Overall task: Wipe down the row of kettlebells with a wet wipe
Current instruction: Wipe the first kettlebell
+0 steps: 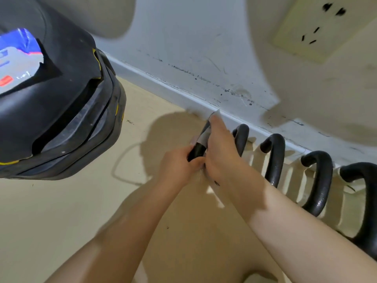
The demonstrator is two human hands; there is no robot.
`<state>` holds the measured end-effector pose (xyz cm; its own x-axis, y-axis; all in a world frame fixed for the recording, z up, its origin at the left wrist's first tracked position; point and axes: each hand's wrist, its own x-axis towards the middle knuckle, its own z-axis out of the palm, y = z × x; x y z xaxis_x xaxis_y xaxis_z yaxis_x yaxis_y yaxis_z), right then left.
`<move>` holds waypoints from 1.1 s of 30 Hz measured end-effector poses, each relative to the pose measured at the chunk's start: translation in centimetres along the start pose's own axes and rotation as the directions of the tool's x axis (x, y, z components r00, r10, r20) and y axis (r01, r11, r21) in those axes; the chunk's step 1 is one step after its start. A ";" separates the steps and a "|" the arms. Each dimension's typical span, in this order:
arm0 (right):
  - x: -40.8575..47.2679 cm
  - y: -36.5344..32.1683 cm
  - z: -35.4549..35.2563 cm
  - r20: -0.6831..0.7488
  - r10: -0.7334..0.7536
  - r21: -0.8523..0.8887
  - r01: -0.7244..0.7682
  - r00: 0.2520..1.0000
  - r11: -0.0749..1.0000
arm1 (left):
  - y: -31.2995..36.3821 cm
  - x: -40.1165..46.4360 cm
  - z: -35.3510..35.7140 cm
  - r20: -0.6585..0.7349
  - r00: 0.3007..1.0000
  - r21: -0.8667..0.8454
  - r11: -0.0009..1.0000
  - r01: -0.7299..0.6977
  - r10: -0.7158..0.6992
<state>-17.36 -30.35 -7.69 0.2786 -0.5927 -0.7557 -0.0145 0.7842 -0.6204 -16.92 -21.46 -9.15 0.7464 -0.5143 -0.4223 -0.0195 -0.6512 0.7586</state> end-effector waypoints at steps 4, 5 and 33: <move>1.7 -2.1 0.0 0.197 0.021 -0.387 0.058 0.980 0.920 | 0.0 -0.1 -0.2 0.007 1.000 0.105 0.994 -0.029 0.029; 2.5 -2.6 -0.2 0.182 -0.008 -0.413 0.084 0.983 0.907 | 0.0 0.0 -0.2 0.008 0.999 0.122 0.992 -0.038 0.037; -0.1 1.6 -1.9 0.053 -0.523 -0.408 0.497 0.850 0.766 | -1.9 0.2 -2.1 0.222 0.963 -0.135 0.983 -0.128 0.155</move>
<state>-19.19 -29.35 -9.03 0.2957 -0.9046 -0.3069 -0.2649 0.2310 -0.9362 -15.35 -19.09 -9.63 0.5676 -0.7203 -0.3987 -0.0246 -0.4990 0.8663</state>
